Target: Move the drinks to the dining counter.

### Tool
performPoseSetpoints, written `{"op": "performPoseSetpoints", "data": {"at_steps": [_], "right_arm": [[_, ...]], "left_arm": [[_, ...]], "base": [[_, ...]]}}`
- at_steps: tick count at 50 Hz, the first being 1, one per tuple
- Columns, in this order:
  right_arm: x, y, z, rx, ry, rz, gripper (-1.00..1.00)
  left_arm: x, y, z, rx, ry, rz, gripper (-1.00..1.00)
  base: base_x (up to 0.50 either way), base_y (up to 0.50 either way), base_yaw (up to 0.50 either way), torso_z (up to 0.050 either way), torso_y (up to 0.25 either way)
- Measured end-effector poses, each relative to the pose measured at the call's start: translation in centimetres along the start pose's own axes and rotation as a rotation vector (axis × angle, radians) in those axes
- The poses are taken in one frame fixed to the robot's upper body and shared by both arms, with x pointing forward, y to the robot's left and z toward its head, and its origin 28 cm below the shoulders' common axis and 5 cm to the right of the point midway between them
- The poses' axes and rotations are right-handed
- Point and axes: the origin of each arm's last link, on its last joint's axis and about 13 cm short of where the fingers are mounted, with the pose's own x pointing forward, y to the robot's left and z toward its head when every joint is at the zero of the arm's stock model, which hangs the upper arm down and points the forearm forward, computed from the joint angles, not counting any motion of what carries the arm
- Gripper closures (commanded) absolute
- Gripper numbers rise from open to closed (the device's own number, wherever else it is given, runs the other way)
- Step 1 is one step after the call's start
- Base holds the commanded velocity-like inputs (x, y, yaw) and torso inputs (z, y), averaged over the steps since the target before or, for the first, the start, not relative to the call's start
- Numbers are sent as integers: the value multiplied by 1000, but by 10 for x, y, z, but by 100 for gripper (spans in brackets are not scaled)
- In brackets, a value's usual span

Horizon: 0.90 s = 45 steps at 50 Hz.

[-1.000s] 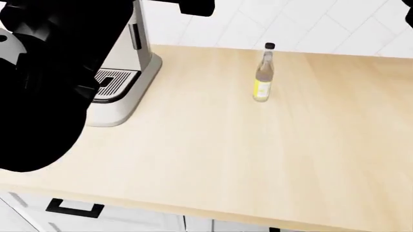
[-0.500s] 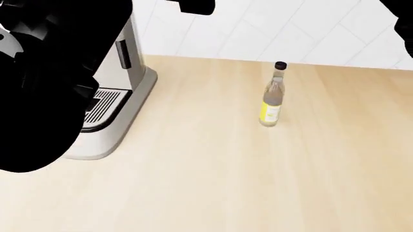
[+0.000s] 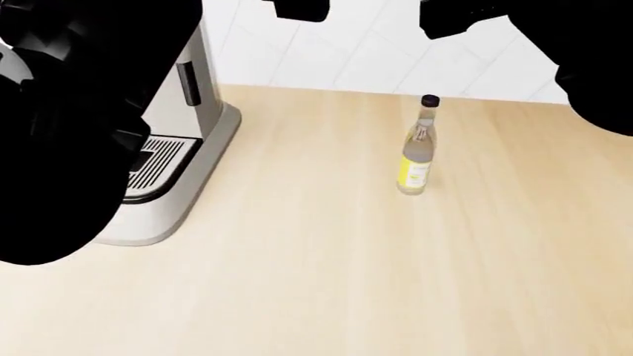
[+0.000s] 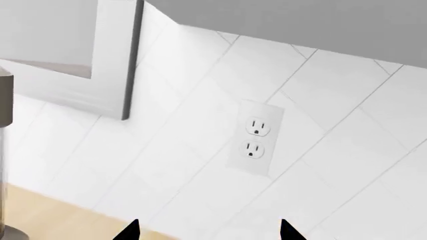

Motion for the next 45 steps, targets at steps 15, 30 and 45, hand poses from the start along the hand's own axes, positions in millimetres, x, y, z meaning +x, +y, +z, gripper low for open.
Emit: {"op": "performPoseSetpoints", "data": {"at_steps": [15,30,45], "right_arm": [[5,2,-10,52,22,11,-100],[11,3,-26,120,85,32,-100],[17,7,-47,188,164,67,-100]], "left_arm": [[0,0,0,0,-1,0,-100],[0,0,0,0,2,-2,-100],[0,-1,0,1,1,-2,-100]], "base": [[0,0,0,0,0],[0,0,0,0,0],[0,0,0,0,0]]}}
